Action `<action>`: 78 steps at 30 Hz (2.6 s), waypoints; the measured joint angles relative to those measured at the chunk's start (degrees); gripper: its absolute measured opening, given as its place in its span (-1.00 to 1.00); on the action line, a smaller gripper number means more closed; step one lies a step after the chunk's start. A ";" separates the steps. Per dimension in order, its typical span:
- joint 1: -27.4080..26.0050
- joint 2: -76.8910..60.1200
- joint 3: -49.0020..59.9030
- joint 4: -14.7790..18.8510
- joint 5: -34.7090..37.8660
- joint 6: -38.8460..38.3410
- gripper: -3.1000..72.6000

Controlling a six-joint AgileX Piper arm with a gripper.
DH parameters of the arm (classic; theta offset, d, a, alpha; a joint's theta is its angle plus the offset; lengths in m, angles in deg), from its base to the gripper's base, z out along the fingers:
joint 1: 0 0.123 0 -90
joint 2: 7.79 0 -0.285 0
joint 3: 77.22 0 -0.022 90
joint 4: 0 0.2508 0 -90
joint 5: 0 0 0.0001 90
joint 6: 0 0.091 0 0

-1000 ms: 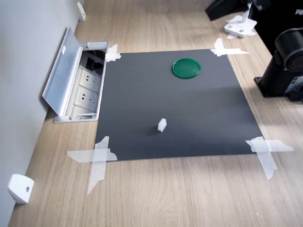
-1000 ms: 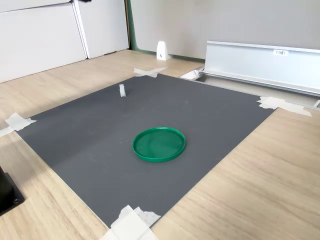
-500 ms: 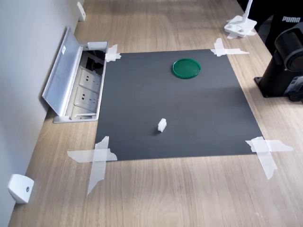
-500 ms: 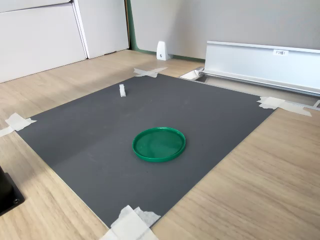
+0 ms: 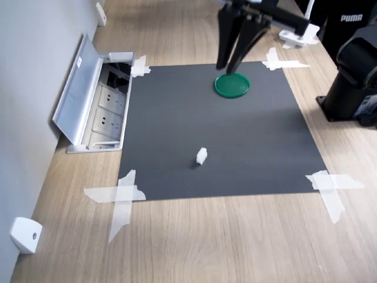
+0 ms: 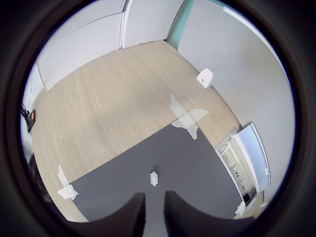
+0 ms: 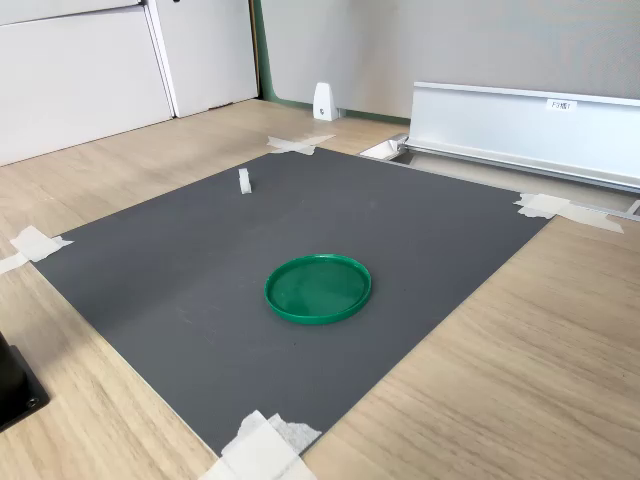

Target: Grasp a white terminal and put it on the green lid.

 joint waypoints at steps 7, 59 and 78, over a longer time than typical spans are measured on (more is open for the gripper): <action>1.41 6.15 -7.19 -1.29 0.71 0.00 0.58; 4.05 26.26 4.54 -8.66 -11.87 3.85 0.96; 4.05 29.81 4.54 -11.11 -14.70 3.90 0.75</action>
